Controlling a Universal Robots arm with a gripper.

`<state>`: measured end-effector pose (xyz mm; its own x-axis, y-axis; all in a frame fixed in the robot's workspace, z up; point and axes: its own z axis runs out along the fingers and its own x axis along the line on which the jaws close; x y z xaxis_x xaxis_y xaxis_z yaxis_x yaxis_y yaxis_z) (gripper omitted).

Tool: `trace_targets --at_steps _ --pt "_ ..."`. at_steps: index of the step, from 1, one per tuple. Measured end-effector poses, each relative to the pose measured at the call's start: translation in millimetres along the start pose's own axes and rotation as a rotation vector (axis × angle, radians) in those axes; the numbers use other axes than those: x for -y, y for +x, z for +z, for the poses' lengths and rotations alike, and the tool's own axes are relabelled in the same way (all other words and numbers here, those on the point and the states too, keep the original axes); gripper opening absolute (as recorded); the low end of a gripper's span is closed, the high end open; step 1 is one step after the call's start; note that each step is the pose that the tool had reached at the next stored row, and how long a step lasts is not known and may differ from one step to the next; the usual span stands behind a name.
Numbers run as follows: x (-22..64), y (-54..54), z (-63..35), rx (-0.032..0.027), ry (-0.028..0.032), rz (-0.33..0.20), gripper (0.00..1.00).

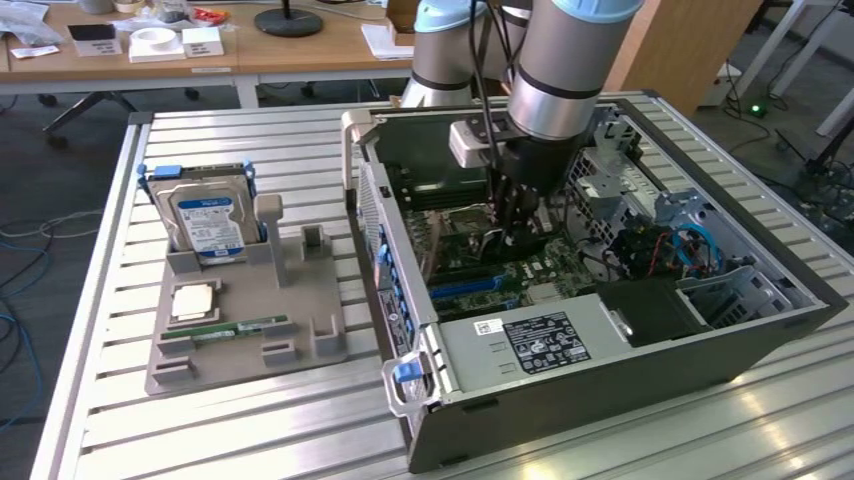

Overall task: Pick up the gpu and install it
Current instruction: 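Insert the gpu into the slot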

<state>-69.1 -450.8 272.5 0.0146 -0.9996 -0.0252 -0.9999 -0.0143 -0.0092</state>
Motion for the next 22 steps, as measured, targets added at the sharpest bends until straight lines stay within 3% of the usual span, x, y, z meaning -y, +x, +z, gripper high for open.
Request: trace_targets --at_steps 22 --pt "-8.8 0.2 10.0 -0.0002 -0.0001 0.0 0.26"
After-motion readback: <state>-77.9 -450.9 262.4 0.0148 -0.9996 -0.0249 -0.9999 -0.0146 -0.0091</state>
